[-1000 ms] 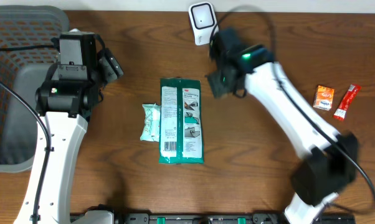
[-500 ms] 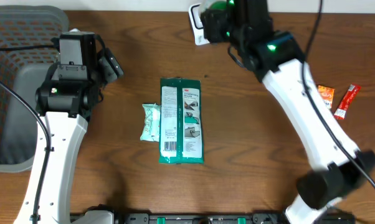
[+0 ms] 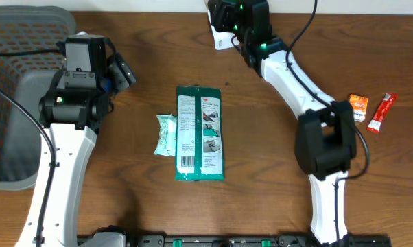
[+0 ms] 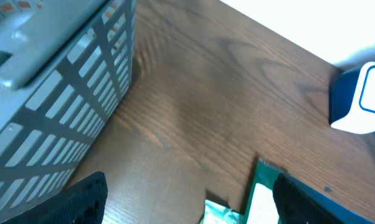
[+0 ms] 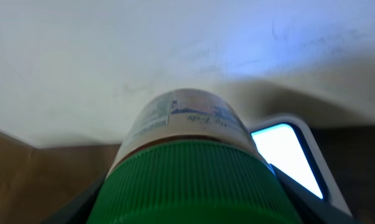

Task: Scan the item barcode
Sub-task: 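Carry the jar up to the white scanner with the right gripper, then move the jar right and set it down beside the orange box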

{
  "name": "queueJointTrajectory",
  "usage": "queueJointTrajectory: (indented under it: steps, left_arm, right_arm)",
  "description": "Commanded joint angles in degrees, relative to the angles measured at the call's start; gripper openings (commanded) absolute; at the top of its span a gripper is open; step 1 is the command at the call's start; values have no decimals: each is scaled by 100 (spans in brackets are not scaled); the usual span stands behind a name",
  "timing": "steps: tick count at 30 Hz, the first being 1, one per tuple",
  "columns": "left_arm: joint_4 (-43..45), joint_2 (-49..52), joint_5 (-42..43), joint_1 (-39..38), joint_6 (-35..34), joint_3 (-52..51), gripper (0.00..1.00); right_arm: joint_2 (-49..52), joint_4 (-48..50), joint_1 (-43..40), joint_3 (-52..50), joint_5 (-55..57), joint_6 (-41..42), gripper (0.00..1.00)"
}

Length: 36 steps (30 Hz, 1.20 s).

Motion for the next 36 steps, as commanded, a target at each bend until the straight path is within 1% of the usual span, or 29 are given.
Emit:
queueJointTrajectory:
  steps: [1, 6, 8, 10, 11, 12, 13, 14, 15, 17, 19, 21, 24, 27, 28, 31, 33, 36]
  left_arm:
    - [2, 7, -94, 20, 35, 68, 85]
    - [2, 7, -94, 20, 35, 68, 85]
    - [2, 7, -94, 20, 35, 68, 85]
    - [2, 7, -94, 20, 35, 68, 85]
    - [2, 7, -94, 20, 35, 68, 85]
    - [2, 7, -94, 20, 35, 68, 85]
    - [2, 7, -94, 20, 35, 68, 85]
    - [2, 7, -94, 20, 35, 68, 85]
    - [2, 7, -94, 20, 35, 68, 85]
    - [2, 7, -94, 20, 35, 68, 85]
    - [2, 7, -94, 20, 35, 68, 85]
    - [2, 7, -94, 20, 35, 68, 85]
    - [2, 7, -94, 20, 35, 68, 85]
    - [2, 7, -94, 20, 35, 68, 85]
    - [2, 7, -94, 20, 35, 68, 85]
    - [2, 7, -94, 20, 35, 68, 85]
    - [2, 7, -94, 20, 35, 68, 85]
    - [2, 7, -94, 20, 35, 68, 85]
  right_arm:
    - [435, 907, -149, 68, -111, 542, 33]
    - [975, 2081, -153, 68, -107, 763, 31]
    - [1156, 2461, -153, 68, -98, 761, 26]
    - [1322, 2809, -153, 68, -85, 761, 28]
    - [1390, 2900, -153, 68, -55, 763, 40]
    - [1453, 2997, -146, 68, -20, 758, 48]
    - [1504, 3067, -133, 68, 20, 752, 53]
    - [1552, 3082, -122, 68, 81, 732, 55]
    - [1580, 3082, -118, 68, 111, 651, 54]
    - [1626, 3040, -114, 68, 131, 448, 49]
    - [1641, 3051, -116, 68, 131, 455, 46]
    - [1641, 3075, -127, 68, 131, 455, 38]
    - [1637, 3467, -166, 68, -24, 455, 24]
    - [1488, 3845, -197, 68, -348, 487, 19]
    - [1384, 3788, -195, 68, -352, 483, 19]
    - [848, 3126, -201, 68, -442, 442, 19]
    - [411, 2282, -212, 68, -474, 223, 16]
    - [-339, 638, -236, 68, -446, -284, 12]
